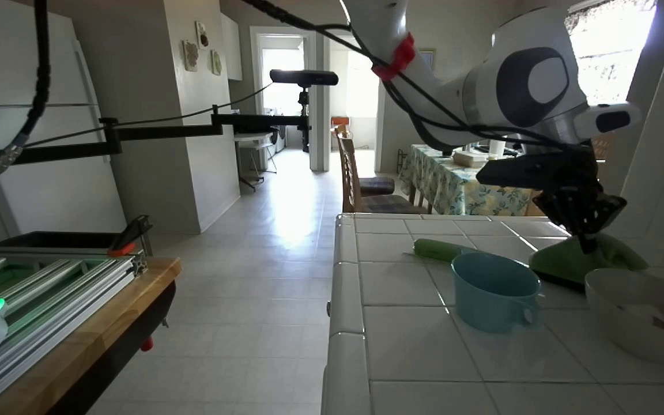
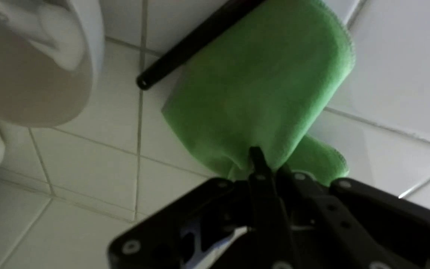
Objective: Use the green cloth to wipe the counter
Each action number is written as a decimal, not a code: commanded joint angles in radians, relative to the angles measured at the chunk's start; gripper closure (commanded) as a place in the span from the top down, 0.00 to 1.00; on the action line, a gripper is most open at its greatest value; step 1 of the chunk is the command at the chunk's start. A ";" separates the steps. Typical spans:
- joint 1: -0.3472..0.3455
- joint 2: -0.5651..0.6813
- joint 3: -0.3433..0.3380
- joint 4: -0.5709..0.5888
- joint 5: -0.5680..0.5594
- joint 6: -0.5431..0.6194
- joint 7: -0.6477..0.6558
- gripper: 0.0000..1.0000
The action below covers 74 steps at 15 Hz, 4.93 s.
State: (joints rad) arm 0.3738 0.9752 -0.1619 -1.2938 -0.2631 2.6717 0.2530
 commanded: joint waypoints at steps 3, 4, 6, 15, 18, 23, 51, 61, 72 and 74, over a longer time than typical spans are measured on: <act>-0.048 0.158 0.072 0.246 0.033 -0.109 -0.063 0.01; -0.051 0.175 0.073 0.278 0.031 -0.128 -0.066 0.01; -0.063 0.214 0.070 0.358 0.026 -0.175 -0.080 0.01; -0.130 0.240 0.170 0.468 0.077 -0.306 -0.196 0.01; -0.145 0.232 0.287 0.473 0.094 -0.338 -0.282 0.01; -0.124 0.267 0.282 0.548 0.129 -0.478 -0.313 0.01; -0.192 0.330 0.272 0.709 0.076 -0.664 -0.280 0.01; -0.133 0.385 0.369 0.736 0.134 -0.485 -0.382 0.01; -0.153 0.220 0.461 0.660 0.119 -0.707 -0.460 0.01; -0.151 0.234 0.462 0.662 0.112 -0.727 -0.458 0.01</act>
State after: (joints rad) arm 0.2383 1.2109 0.2819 -0.6044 -0.1603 1.9652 -0.1455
